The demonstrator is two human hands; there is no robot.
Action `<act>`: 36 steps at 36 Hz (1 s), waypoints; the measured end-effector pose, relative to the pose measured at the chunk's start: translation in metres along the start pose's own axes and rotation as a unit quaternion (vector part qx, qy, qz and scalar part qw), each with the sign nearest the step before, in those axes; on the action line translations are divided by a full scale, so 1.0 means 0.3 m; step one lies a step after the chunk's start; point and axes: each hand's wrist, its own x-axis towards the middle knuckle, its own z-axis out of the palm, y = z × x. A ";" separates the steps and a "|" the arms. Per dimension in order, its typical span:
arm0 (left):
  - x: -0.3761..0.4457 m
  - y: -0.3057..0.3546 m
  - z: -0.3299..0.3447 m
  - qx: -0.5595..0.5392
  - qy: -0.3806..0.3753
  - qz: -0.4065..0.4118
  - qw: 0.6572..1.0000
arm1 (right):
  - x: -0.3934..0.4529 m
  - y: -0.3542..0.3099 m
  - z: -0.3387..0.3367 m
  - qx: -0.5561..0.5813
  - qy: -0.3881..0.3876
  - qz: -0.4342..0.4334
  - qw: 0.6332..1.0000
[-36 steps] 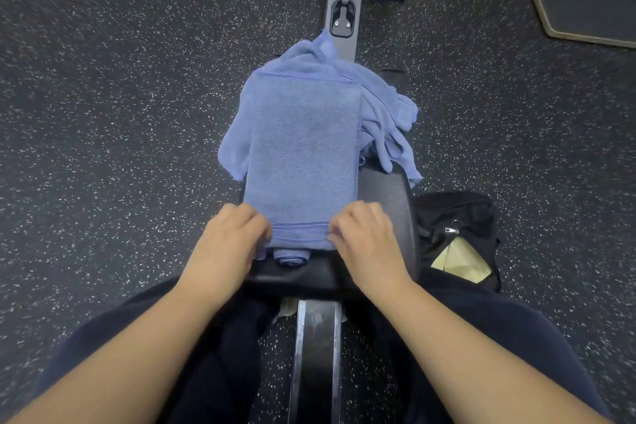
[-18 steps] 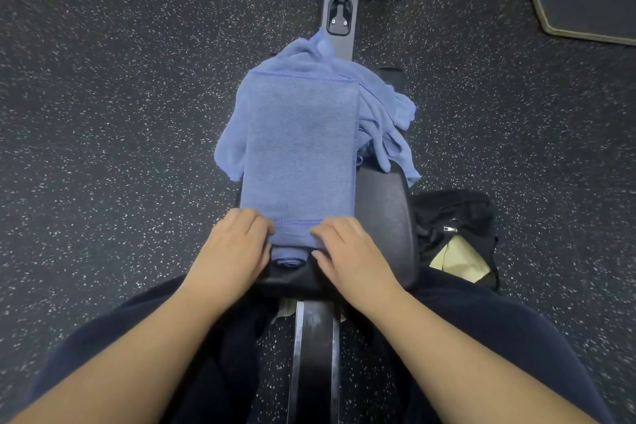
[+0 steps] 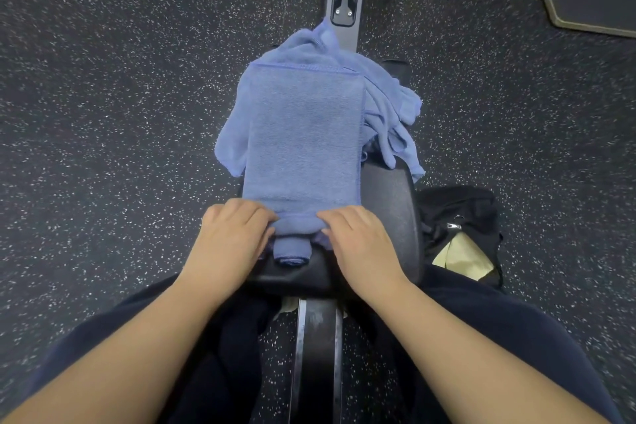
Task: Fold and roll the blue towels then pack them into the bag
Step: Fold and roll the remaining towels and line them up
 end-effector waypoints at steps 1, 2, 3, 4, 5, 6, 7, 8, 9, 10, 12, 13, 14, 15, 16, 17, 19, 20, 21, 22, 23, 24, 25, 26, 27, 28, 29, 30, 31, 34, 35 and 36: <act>-0.001 -0.006 0.002 -0.002 0.000 0.011 1.000 | 0.004 0.001 0.000 -0.004 0.003 0.004 1.000; -0.001 -0.012 0.005 -0.003 0.002 0.022 1.000 | 0.005 0.001 0.000 -0.006 0.006 0.008 1.000; -0.003 -0.017 0.007 -0.004 0.005 0.031 0.999 | 0.006 0.001 0.001 -0.005 0.009 0.011 1.000; -0.004 -0.018 0.008 -0.005 0.006 0.034 0.999 | 0.006 0.000 0.003 -0.001 0.010 0.014 1.000; -0.005 -0.020 0.010 -0.002 0.012 0.037 0.999 | 0.005 -0.001 0.004 0.005 0.011 0.017 1.000; -0.004 -0.021 0.010 0.002 0.020 0.039 0.999 | 0.005 -0.002 0.006 0.009 0.011 0.017 1.000; -0.001 -0.022 0.009 0.005 0.025 0.037 0.999 | 0.004 -0.002 0.009 0.008 0.012 0.017 1.000; 0.003 -0.022 0.008 0.005 0.027 0.032 0.999 | 0.004 -0.001 0.012 0.005 0.012 0.017 1.000; 0.007 -0.024 0.010 0.001 0.031 0.026 0.999 | 0.003 0.002 0.017 0.002 0.012 0.019 1.000; 0.010 -0.027 0.011 -0.004 0.036 0.018 0.999 | 0.001 0.003 0.021 0.000 0.014 0.023 1.000; 0.016 -0.028 0.010 -0.016 0.041 0.000 0.999 | 0.000 0.003 0.021 -0.005 0.018 0.034 0.999; 0.019 -0.027 0.011 -0.022 0.042 -0.010 0.999 | 0.001 0.003 0.020 -0.008 0.019 0.036 0.999; 0.021 -0.026 0.012 -0.028 0.043 -0.019 0.998 | 0.000 0.002 0.020 -0.009 0.023 0.034 0.999; 0.023 -0.024 0.012 -0.034 0.043 -0.028 0.998 | -0.001 0.002 0.022 -0.008 0.028 0.029 0.999; 0.024 -0.023 0.012 -0.039 0.039 -0.038 0.998 | -0.002 0.001 0.022 -0.006 0.031 0.023 0.999; 0.026 -0.022 0.012 -0.045 0.034 -0.049 0.997 | -0.002 0.000 0.021 -0.002 0.031 0.020 0.999; 0.028 -0.023 0.011 -0.061 0.022 -0.071 0.995 | 0.001 0.001 0.017 0.005 0.027 0.023 0.999; 0.031 -0.024 0.011 -0.066 0.019 -0.080 0.994 | 0.006 0.004 0.014 0.008 0.024 0.028 0.999; 0.033 -0.024 0.013 -0.068 0.020 -0.085 0.994 | 0.011 0.006 0.010 0.009 0.021 0.032 0.999; 0.037 -0.022 0.016 -0.069 0.023 -0.089 0.993 | 0.017 0.009 0.007 0.010 0.018 0.037 0.999; 0.040 -0.022 0.019 -0.070 0.025 -0.093 0.993 | 0.022 0.011 0.003 0.010 0.017 0.043 0.999; 0.045 -0.023 0.023 -0.071 0.027 -0.096 0.993 | 0.027 0.014 0.003 0.012 0.017 0.049 0.999; 0.050 -0.023 0.026 -0.072 0.024 -0.098 0.992 | 0.030 0.016 0.004 0.017 0.013 0.057 0.998; 0.053 -0.024 0.027 -0.072 0.019 -0.101 0.992 | 0.033 0.017 0.006 0.026 0.008 0.063 0.998; 0.057 -0.025 0.028 -0.069 0.012 -0.104 0.992 | 0.034 0.017 0.009 0.038 0.003 0.068 0.997; 0.061 -0.024 0.028 -0.067 0.005 -0.105 0.992 | 0.035 0.016 0.010 0.049 -0.002 0.073 0.996; 0.065 -0.022 0.024 -0.059 -0.001 -0.104 0.993 | 0.038 0.016 0.010 0.056 -0.006 0.077 0.995; 0.068 -0.022 0.022 -0.047 -0.007 -0.101 0.994 | 0.040 0.016 0.011 0.058 -0.009 0.081 0.995; 0.070 -0.019 0.019 -0.034 -0.015 -0.097 0.995 | 0.043 0.017 0.011 0.056 -0.012 0.083 0.995; 0.074 -0.012 0.007 -0.013 -0.074 -0.090 0.993 | 0.051 0.018 0.012 0.031 -0.018 0.083 0.996; 0.073 -0.014 0.004 -0.001 -0.089 -0.089 0.992 | 0.056 0.018 0.011 0.012 -0.015 0.082 0.996; 0.076 -0.015 0.005 0.008 -0.095 -0.097 0.991 | 0.062 0.021 0.014 -0.004 -0.012 0.085 0.996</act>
